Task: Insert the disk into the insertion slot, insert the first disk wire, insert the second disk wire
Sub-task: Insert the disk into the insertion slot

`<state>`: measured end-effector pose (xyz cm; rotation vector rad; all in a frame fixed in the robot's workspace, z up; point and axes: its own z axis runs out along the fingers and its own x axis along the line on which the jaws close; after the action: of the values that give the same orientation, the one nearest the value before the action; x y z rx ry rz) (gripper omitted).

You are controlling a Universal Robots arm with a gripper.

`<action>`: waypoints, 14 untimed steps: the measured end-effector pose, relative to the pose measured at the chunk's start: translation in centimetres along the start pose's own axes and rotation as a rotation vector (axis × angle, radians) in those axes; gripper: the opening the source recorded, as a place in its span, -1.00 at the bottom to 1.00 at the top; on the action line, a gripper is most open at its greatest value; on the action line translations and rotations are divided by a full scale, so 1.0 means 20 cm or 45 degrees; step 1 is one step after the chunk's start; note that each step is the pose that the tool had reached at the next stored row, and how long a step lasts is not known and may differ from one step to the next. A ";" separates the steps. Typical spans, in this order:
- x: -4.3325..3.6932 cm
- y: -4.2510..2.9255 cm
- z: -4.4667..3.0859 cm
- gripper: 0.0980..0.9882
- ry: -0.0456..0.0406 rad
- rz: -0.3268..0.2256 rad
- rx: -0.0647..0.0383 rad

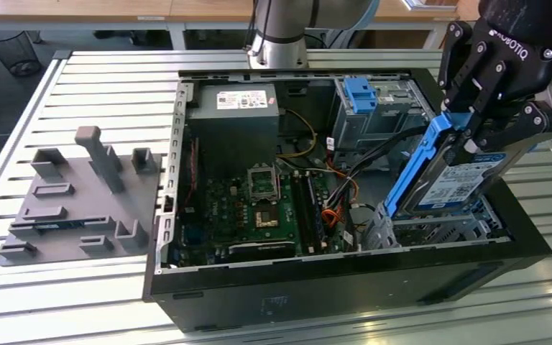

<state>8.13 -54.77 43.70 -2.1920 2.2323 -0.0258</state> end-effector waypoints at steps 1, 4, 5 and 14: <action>0.000 0.000 0.004 -0.40 0.000 0.000 0.000; 0.000 0.000 0.014 -0.40 0.000 0.000 0.000; 0.000 0.000 0.018 -0.40 0.000 0.000 0.000; 0.000 0.001 0.054 -0.40 0.000 0.000 0.000</action>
<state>8.13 -54.78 42.62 -2.1918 2.2323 -0.0257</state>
